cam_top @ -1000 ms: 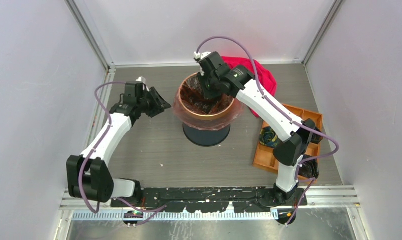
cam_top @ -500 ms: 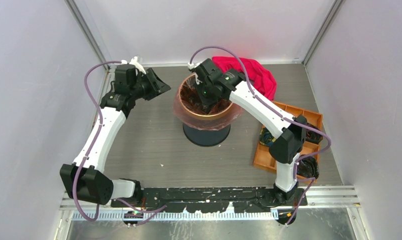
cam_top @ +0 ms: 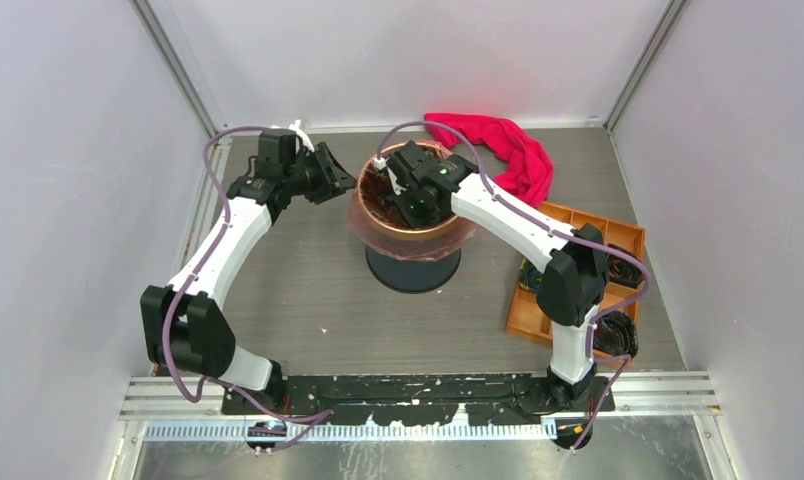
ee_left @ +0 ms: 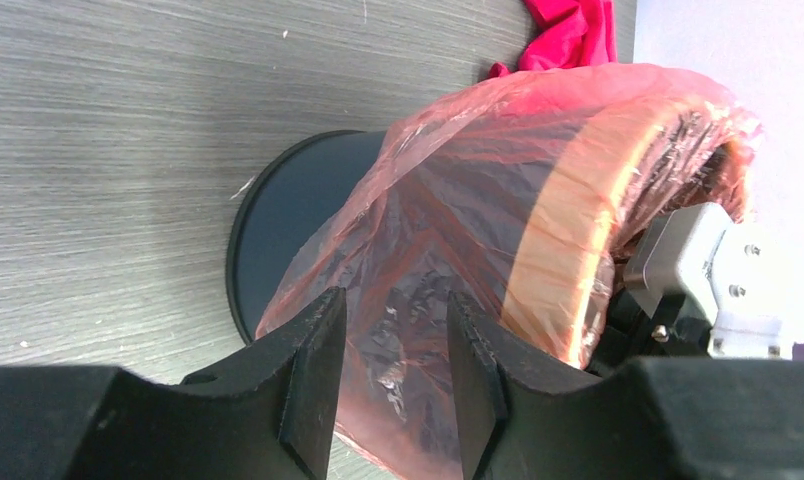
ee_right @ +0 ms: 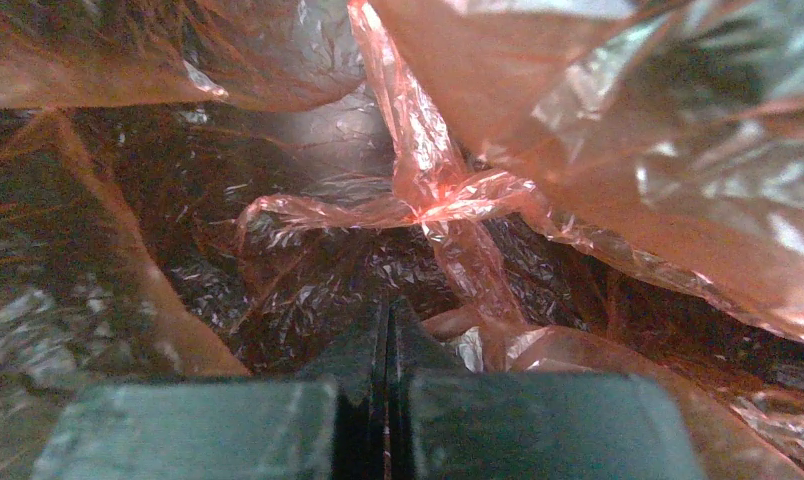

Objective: Put the trash bags into the trash bin

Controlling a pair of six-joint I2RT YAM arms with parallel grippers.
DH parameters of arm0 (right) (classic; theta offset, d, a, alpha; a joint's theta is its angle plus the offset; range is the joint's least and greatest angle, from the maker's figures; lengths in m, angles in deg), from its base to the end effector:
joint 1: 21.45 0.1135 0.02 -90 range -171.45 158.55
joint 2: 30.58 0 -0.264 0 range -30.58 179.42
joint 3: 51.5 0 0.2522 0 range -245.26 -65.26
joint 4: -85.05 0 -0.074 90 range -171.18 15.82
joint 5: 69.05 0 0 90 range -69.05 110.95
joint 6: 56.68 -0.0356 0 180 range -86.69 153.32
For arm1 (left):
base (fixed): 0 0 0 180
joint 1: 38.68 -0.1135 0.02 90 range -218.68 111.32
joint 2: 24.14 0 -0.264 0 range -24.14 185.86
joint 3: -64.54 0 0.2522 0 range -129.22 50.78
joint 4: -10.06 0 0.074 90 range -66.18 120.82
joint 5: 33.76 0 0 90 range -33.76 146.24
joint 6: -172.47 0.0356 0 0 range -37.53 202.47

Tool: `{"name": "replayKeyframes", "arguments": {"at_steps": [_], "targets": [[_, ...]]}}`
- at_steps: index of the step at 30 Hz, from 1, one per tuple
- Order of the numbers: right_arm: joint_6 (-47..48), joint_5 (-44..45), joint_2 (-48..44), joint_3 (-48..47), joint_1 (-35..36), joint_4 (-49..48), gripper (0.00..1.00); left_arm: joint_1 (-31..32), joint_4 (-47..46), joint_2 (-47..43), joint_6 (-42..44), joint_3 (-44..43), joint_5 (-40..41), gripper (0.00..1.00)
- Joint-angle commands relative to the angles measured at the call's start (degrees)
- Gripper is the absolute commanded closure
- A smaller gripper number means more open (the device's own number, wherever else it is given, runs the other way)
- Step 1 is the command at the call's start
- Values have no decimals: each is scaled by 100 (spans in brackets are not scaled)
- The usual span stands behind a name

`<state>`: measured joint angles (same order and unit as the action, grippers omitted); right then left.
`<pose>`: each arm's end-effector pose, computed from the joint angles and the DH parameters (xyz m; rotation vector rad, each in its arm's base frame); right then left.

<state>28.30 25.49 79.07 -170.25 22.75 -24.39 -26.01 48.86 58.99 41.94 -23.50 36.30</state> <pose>0.2960 0.2839 0.3058 -0.8635 2.5060 0.1852 0.3182 -0.0840 0.3373 -0.3380 2.2405 -0.8929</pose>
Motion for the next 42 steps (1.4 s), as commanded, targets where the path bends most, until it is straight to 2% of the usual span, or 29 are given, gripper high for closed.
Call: {"name": "replayKeyframes", "arguments": {"at_steps": [1, 42], "targets": [[258, -43, -255, 170, 37, -242, 100, 35, -376, 82, -153, -15, -48, 57], [42, -240, 703, 269, -116, -358, 99, 421, -851, 279, -531, 722, 132, 62]]}}
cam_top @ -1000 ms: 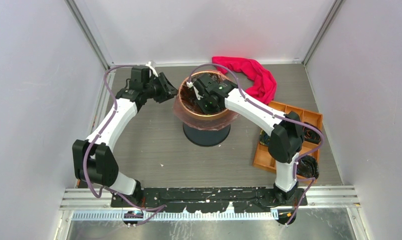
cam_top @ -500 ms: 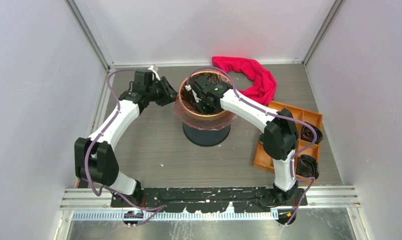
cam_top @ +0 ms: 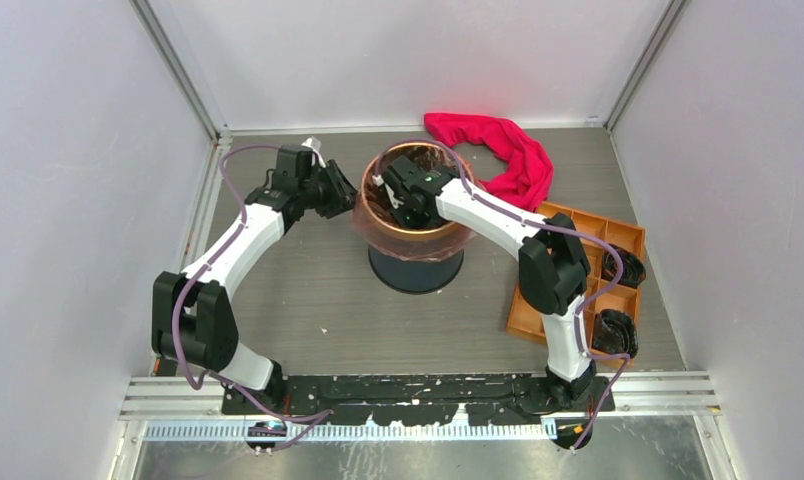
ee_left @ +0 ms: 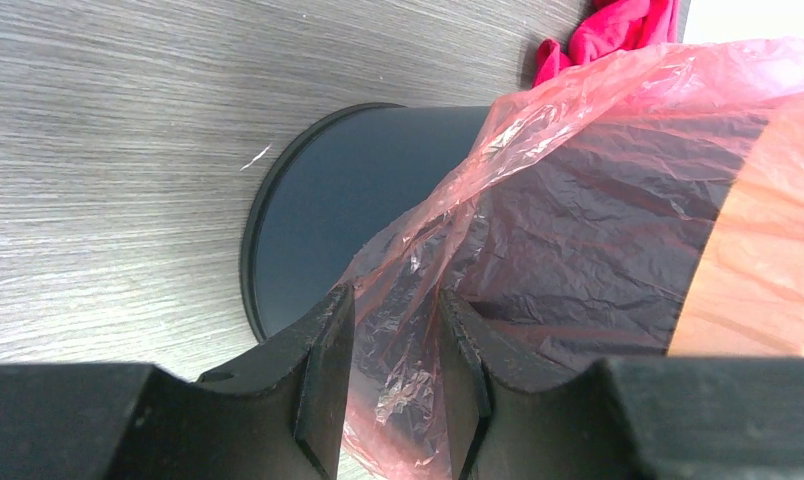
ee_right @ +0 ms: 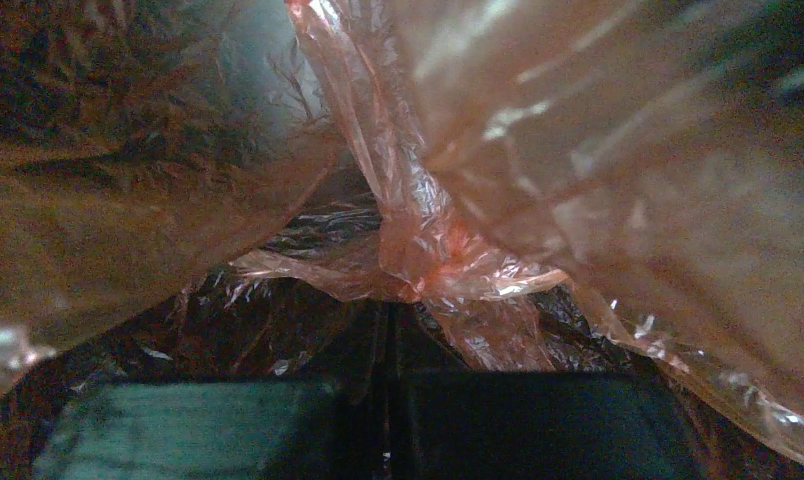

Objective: Put the trash bags into the trash bin

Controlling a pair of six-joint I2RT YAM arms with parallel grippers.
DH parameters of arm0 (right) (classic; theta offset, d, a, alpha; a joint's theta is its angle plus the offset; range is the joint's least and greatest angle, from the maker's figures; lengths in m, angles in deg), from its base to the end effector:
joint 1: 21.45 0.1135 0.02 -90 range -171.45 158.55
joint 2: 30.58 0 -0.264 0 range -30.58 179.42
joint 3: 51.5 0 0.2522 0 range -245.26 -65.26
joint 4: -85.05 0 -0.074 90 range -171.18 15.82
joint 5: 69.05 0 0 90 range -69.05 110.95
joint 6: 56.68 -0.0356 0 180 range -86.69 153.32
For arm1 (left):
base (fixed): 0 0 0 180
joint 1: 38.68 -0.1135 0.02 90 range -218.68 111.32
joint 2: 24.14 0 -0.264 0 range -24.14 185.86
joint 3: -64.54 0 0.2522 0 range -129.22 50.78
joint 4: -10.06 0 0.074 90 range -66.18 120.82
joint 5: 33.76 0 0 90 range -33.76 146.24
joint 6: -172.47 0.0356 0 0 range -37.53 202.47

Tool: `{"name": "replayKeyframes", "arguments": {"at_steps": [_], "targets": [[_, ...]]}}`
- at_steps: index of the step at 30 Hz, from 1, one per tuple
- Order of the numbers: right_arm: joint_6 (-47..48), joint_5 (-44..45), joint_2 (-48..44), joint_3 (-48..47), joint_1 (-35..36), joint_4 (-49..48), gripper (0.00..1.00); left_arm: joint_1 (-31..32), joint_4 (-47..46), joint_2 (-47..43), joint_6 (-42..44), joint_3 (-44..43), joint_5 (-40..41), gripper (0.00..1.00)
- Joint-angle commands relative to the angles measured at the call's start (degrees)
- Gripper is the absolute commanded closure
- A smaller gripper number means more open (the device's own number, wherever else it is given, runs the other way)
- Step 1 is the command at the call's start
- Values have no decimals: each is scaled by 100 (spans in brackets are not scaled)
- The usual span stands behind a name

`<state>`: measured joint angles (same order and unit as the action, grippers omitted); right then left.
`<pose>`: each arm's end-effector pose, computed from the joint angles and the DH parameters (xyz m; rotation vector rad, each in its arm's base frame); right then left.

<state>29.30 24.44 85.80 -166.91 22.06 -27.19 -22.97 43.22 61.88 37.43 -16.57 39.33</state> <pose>0.3128 0.2939 0.2437 -0.9224 2.6168 0.1326 0.3226 -0.1015 0.2886 -0.4309 2.3191 -0.8810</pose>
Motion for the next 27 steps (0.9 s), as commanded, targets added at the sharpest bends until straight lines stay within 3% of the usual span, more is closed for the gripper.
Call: {"name": "replayKeyframes", "arguments": {"at_steps": [1, 27], "targets": [[-61, -160, 62, -56, -56, -73, 99, 117, -287, -13, -77, 29, -173, 62], [-250, -606, 430, 331, -140, -157, 99, 126, -284, -11, -49, 29, -138, 62]]}}
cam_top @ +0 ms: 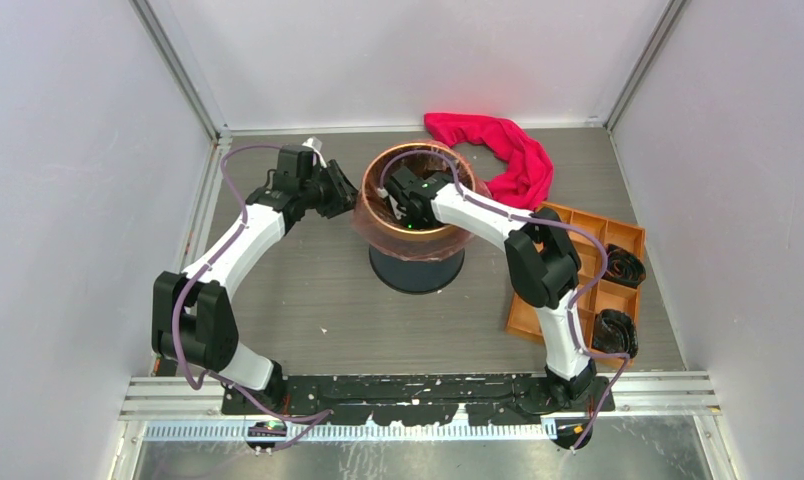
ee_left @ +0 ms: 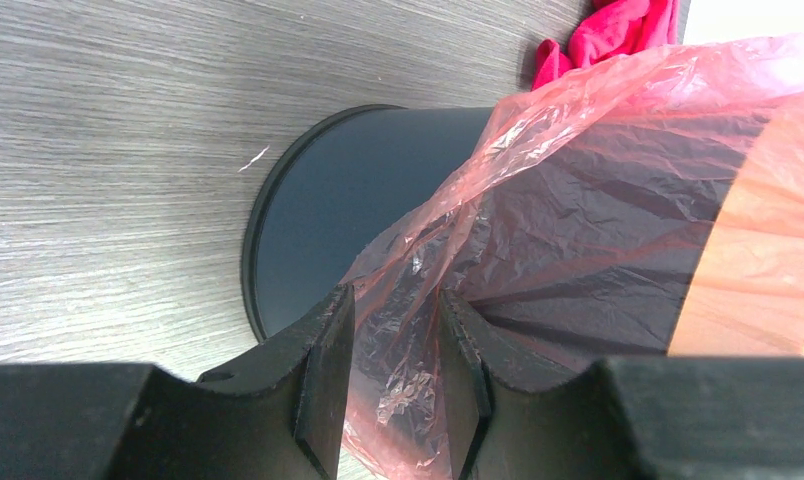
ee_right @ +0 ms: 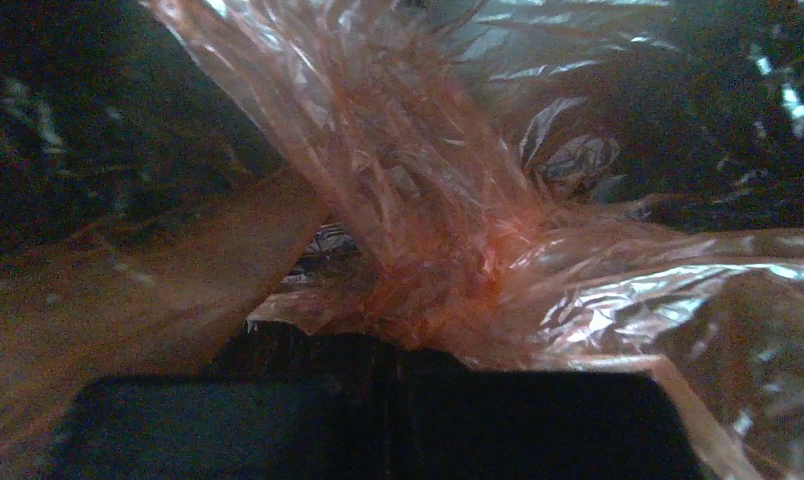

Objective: Put the trash bags into the trash bin

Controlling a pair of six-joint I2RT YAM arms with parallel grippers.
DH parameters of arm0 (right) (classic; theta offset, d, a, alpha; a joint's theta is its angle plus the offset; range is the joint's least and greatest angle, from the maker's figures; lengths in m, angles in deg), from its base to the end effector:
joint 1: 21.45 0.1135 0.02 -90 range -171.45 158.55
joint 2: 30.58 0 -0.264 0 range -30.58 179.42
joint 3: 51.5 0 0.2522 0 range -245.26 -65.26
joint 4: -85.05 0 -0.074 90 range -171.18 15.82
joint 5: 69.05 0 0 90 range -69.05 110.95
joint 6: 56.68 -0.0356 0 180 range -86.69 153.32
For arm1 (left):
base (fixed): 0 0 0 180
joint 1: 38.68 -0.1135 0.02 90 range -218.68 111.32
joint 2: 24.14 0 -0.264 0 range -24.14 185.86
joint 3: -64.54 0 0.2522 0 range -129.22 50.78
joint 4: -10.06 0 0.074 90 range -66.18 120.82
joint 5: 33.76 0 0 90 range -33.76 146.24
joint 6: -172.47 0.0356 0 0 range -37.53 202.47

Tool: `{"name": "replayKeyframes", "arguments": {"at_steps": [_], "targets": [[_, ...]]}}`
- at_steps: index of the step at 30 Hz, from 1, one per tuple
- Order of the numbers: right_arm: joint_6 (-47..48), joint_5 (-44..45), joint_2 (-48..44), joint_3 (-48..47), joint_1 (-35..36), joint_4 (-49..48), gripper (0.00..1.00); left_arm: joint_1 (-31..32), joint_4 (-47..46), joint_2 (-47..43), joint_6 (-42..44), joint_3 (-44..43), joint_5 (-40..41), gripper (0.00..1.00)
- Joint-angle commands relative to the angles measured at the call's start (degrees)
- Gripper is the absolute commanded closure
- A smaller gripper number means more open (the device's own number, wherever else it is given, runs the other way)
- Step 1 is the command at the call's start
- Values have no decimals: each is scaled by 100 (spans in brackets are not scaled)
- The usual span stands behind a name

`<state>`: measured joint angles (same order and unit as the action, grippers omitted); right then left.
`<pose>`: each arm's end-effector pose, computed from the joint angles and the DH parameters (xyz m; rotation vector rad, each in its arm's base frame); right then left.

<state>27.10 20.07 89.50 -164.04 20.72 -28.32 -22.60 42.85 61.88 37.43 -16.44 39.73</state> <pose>0.3200 0.2906 0.2034 -0.8948 2.7481 0.1849 0.3223 -0.1034 0.2884 -0.4258 2.3158 -0.8781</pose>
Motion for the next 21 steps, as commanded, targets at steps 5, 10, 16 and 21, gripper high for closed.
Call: {"name": "replayKeyframes", "arguments": {"at_steps": [5, 10, 16, 21], "targets": [[-68, -191, 78, 126, -3, -104, 99, 89, -249, 10, -58, 11, -192, 62], [-116, -338, 162, 147, -3, -92, 99, 91, -249, 6, -54, 8, -179, 62], [-354, -536, 387, -45, 7, 84, 99, 89, -249, -3, -71, -2, -186, 62], [-715, -699, 394, 38, 17, -55, 99, 90, -249, -15, -67, 0, -186, 63]]}}
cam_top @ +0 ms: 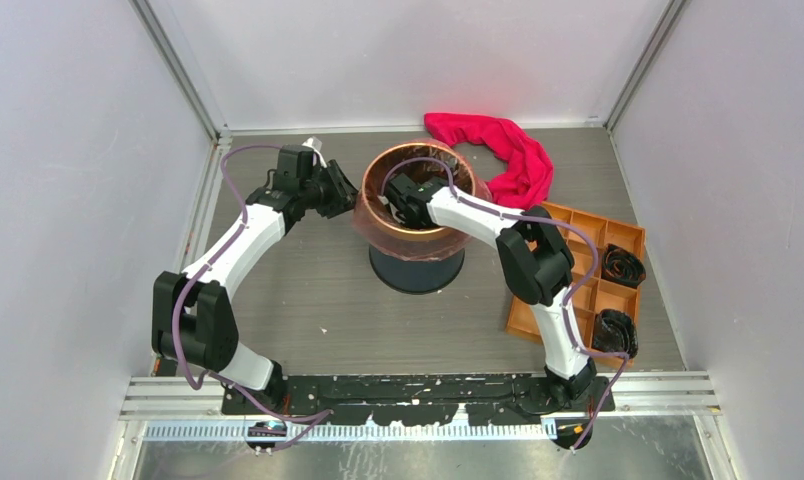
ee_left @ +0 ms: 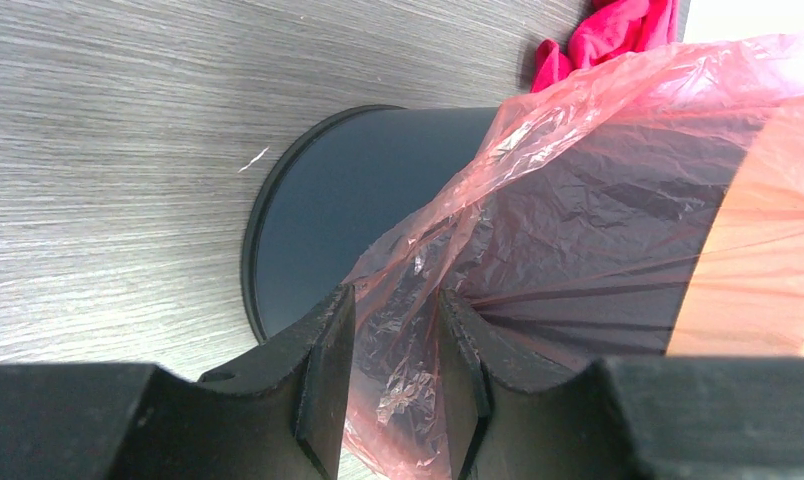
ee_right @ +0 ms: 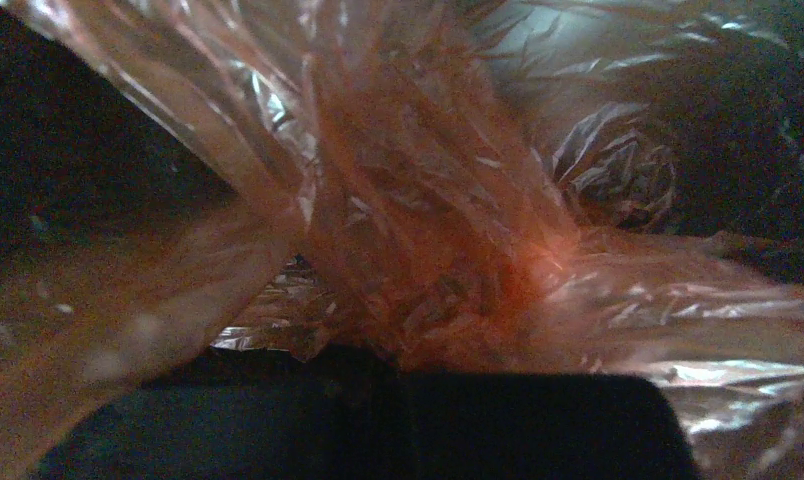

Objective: Put the trash bags into the trash bin

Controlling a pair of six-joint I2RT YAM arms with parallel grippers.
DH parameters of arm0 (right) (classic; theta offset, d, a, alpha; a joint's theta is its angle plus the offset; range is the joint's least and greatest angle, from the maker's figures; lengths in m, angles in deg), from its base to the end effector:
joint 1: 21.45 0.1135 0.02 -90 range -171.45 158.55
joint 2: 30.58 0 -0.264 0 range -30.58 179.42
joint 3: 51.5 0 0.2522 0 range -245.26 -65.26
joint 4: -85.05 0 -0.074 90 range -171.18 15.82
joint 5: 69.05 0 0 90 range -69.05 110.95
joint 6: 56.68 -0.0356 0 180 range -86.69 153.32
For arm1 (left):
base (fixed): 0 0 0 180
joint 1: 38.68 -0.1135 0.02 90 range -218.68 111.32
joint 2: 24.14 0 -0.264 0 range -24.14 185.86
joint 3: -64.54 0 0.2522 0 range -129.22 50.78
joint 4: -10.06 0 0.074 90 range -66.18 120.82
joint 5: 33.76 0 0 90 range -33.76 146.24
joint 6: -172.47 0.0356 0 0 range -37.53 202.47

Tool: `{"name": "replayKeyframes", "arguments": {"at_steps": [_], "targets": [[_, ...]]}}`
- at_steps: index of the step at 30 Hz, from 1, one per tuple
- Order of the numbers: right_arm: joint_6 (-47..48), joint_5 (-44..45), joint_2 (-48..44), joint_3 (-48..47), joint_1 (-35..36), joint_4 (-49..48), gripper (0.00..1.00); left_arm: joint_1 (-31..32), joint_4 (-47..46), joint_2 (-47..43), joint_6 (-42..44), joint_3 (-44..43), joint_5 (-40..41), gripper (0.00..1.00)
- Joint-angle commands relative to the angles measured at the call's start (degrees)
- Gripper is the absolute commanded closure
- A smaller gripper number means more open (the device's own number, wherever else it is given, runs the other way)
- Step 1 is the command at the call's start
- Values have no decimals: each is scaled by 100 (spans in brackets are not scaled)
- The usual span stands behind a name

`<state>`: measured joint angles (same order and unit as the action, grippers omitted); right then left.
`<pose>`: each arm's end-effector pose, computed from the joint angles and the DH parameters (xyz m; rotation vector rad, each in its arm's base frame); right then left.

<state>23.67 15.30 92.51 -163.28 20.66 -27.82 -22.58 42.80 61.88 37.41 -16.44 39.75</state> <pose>0.3191 0.2932 0.1780 -0.8505 2.8681 0.2650 0.3223 -0.1035 0.2885 -0.4256 2.3150 -0.8783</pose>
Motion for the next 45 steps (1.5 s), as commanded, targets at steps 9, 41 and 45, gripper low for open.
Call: {"name": "replayKeyframes", "arguments": {"at_steps": [9, 41, 45], "targets": [[-1516, -388, 167, -273, 221, -543, 99, 87, -244, 14, -64, -102, -197, 63], [-1264, 186, -151, -11, -26, -318, 99, 87, 90, -144, 104, -242, 71, 62], [-1234, 179, -199, -20, -26, -326, 99, 58, 463, -240, 393, -499, 416, 59]]}}
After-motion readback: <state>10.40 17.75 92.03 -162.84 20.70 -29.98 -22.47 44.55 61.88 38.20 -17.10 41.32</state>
